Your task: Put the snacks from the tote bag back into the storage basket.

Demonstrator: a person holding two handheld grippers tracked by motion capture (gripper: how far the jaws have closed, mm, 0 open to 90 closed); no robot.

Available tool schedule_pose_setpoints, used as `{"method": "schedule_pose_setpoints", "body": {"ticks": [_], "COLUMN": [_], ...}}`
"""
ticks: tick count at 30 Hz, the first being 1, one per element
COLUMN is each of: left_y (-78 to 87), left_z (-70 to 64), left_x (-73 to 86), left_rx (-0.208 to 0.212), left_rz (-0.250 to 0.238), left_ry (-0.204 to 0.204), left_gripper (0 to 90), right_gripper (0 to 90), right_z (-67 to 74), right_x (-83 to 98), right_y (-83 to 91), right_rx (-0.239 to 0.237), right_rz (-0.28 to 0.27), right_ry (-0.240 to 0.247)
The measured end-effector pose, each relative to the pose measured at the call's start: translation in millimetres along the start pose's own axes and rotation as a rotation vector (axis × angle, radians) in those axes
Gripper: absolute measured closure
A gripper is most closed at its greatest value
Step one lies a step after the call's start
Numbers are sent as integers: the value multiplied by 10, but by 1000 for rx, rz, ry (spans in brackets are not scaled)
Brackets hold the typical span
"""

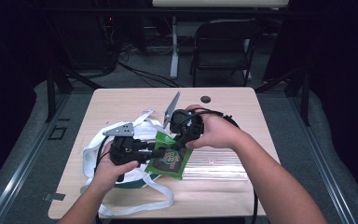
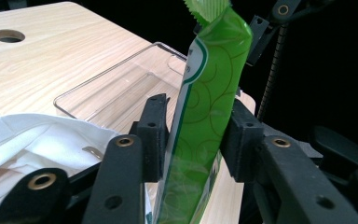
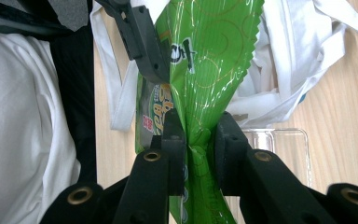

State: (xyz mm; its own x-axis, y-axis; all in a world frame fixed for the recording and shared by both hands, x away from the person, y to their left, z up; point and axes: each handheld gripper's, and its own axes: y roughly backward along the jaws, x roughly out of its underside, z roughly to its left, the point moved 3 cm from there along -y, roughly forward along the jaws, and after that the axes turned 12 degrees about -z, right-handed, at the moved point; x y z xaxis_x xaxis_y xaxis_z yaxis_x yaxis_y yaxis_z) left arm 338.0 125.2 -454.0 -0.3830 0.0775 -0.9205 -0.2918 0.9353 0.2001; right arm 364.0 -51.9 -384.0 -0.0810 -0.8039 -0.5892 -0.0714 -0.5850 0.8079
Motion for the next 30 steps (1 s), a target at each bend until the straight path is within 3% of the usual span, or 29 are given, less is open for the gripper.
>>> {"method": "schedule_pose_setpoints", "body": {"ticks": [30], "left_y": [66], "left_z": [146], "left_x": [27], "left_rx": [-44], "left_rz": [-7], "left_ry": [39], "left_gripper": [620], "right_gripper": [770], "right_z": [-141], "right_x": [200], "right_y": [332], "right_rx": [108], "right_rz": [41], "right_ry": [-28]}}
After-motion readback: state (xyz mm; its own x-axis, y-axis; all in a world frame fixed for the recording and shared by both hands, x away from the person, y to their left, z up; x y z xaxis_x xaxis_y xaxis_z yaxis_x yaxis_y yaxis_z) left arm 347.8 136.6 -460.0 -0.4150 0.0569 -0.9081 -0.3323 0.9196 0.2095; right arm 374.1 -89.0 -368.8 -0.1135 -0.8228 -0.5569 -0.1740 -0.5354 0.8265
